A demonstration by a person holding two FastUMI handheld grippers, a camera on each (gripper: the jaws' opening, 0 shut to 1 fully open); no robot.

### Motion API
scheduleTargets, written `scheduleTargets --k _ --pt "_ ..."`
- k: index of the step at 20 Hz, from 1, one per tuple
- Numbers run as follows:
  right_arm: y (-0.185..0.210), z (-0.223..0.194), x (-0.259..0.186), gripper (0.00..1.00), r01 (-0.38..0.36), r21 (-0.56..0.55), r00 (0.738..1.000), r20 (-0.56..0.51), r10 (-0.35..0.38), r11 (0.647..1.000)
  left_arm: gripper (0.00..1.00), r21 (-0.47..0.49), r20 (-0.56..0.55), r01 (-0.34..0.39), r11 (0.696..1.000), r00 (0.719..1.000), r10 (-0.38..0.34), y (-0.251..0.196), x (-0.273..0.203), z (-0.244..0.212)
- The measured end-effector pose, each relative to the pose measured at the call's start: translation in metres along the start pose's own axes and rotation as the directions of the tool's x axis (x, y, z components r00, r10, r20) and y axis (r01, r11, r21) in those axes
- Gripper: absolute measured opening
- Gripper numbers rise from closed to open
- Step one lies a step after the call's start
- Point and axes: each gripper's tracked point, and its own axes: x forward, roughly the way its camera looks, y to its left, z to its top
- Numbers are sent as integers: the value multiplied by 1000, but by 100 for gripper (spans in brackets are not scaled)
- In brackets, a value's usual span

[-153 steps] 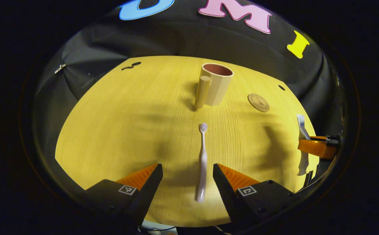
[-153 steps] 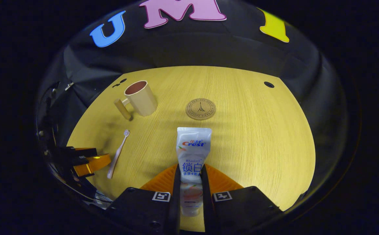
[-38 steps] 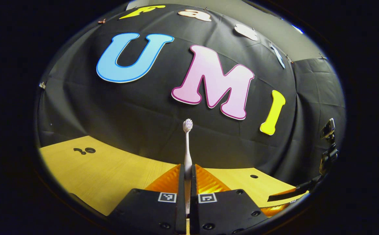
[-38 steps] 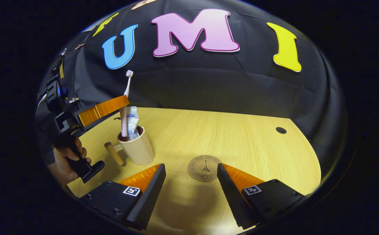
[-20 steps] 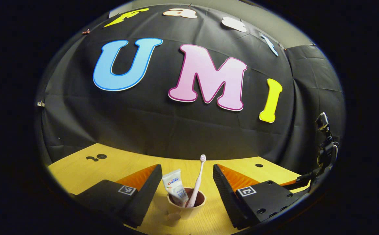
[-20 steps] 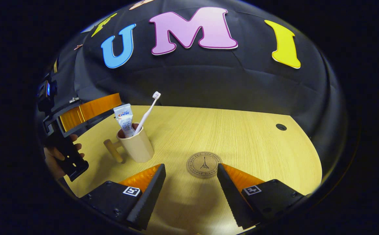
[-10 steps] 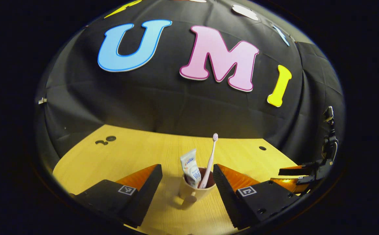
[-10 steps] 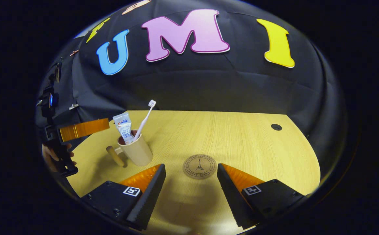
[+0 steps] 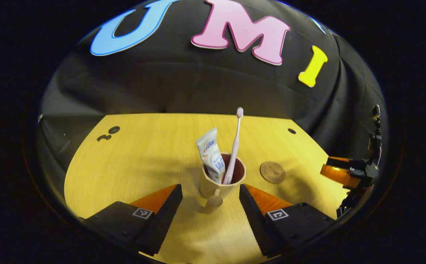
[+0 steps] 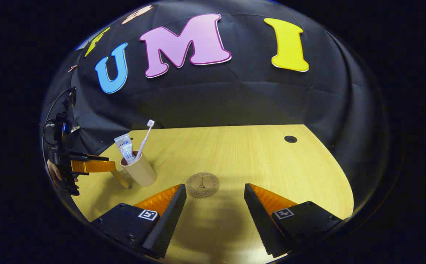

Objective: Put the toothbrush and toothpaste on the desktop into the cup, then pick up the cup and place it on the coaster on the desktop.

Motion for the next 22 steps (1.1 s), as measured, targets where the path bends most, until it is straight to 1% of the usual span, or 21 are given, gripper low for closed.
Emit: scheduleTargets --k 4,5,9,11,12,15,16,17,18,19,20,21,22 --pt "-31 -6 -12 97 44 7 999 -5 -44 999 98 43 -122 15 999 993 -9 -2 18 -21" --pt "-40 -11 -23 97 53 16 998 -15 -53 998 98 50 -151 16 999 988 -8 -1 22 -25" --pt "-80 -21 -41 97 116 42 993 -34 -114 992 97 59 -263 13 998 965 3 1 36 -37" --pt "-97 -27 -50 98 146 61 989 -45 -144 987 94 49 -321 22 999 947 -5 -2 38 -40" --pt "-106 -33 -53 97 156 76 987 -61 -152 985 90 42 -341 34 999 940 -18 -5 41 -39" --pt "-133 -44 -62 97 209 140 976 -100 -196 968 84 55 -386 42 998 922 -17 -4 43 -34" --pt "-139 -45 -64 97 222 155 973 -102 -208 963 82 64 -403 41 997 915 -12 -4 44 -34" --pt "-144 -46 -67 97 232 160 971 -101 -218 959 70 67 -423 46 997 906 -14 -5 46 -36" --pt "-149 -47 -68 97 241 158 969 -99 -228 958 61 71 -441 52 996 897 -15 -8 46 -38" --pt "-150 -47 -70 98 246 154 967 -99 -233 957 58 79 -458 54 995 889 -12 -9 46 -40" --pt "-150 -47 -71 97 248 153 967 -100 -234 957 60 92 -467 50 995 884 -1 -8 44 -40" --pt "-149 -48 -73 97 247 152 967 -100 -234 957 49 97 -471 46 994 882 5 -9 47 -41" --pt "-148 -48 -75 97 246 151 967 -99 -233 957 44 94 -472 39 995 882 10 -9 49 -41"
